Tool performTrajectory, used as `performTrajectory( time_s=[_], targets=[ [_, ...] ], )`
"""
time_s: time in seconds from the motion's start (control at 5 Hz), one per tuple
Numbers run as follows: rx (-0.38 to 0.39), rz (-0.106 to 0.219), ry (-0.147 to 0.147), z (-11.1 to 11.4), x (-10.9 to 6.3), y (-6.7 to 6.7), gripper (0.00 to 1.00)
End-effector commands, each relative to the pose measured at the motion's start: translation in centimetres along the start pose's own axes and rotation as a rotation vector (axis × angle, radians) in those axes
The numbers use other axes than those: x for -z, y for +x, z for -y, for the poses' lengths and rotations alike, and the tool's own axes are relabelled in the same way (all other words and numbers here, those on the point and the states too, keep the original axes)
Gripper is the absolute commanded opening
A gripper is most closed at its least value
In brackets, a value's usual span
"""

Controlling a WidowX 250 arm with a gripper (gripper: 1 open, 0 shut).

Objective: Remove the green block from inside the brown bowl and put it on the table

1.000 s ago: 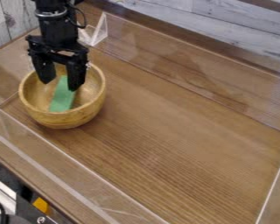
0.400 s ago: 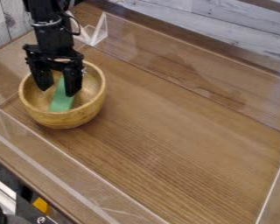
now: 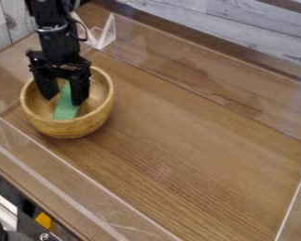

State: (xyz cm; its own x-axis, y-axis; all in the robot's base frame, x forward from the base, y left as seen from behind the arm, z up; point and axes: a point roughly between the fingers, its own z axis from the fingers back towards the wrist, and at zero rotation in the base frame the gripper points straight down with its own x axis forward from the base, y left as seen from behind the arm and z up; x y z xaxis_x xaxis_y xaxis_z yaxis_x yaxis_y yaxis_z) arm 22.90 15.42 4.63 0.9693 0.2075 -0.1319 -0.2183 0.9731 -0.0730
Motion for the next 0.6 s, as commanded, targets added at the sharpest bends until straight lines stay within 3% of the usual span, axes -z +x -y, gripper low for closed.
performTrajectory(
  time_s=[0.0, 0.2, 0.4],
  targets=[
    [-0.004, 0.025, 0.018, -0.23, -0.32, 0.37, 1.00],
    [-0.009, 0.025, 0.020, -0.21, 0.01, 0.50, 0.00],
    [-0.009, 0.026, 0.020, -0.15, -0.10, 0.49, 0.00]
  ],
)
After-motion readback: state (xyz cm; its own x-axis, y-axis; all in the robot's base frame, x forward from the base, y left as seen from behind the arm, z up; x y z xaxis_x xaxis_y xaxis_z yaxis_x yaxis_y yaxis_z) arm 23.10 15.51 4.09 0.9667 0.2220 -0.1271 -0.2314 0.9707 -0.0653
